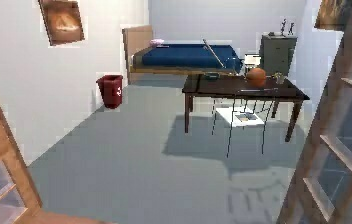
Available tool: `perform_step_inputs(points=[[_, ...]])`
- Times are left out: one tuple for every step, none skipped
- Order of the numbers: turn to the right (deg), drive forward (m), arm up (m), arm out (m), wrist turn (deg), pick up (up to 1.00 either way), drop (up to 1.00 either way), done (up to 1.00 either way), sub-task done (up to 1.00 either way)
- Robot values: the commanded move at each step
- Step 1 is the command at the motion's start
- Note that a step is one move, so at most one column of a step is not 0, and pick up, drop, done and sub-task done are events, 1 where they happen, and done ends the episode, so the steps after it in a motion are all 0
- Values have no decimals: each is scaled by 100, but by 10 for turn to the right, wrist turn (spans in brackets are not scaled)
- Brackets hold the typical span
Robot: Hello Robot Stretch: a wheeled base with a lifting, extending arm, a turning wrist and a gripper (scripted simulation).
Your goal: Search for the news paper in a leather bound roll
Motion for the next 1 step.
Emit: perform_step_inputs(points=[[0,100,0,0,0,0,0,0,0]])
